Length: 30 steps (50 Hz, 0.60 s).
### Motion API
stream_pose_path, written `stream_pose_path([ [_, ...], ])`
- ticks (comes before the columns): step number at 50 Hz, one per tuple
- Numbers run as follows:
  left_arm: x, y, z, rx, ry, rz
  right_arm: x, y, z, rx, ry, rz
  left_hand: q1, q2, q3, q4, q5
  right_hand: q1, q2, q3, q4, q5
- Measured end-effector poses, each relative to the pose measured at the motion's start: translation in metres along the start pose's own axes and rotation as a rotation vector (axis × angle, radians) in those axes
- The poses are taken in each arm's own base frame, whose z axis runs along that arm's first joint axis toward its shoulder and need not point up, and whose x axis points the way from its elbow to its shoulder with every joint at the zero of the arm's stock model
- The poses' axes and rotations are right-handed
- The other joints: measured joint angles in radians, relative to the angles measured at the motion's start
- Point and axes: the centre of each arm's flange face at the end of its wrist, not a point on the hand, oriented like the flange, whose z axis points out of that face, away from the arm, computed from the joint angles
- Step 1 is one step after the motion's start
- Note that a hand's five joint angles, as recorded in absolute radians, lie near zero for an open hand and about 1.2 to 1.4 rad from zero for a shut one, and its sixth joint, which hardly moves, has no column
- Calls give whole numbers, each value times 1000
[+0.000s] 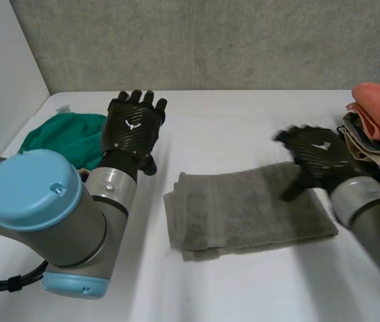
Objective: Fold the laundry.
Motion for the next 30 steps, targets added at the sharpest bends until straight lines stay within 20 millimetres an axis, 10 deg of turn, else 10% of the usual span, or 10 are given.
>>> stream_pose_path([
  [6, 3, 5, -4, -15, 13, 4, 44, 39, -8, -195, 2, -136, 0, 0, 0, 0, 0, 135, 153, 164, 159, 136],
  [15, 5, 12, -4, -34, 18, 7, 56, 84, -7, -264, -146, -222, 0, 0, 0, 0, 0, 169, 201, 215, 209, 185],
  [21, 7, 16, -3, -45, 21, 10, 56, 92, -3, -257, -162, -224, 0, 0, 0, 0, 0, 186, 201, 220, 214, 189],
  [30, 7, 18, -4, -50, 21, 11, 62, 92, 9, -191, -121, -268, 0, 0, 0, -1, 0, 663, 879, 902, 900, 833],
])
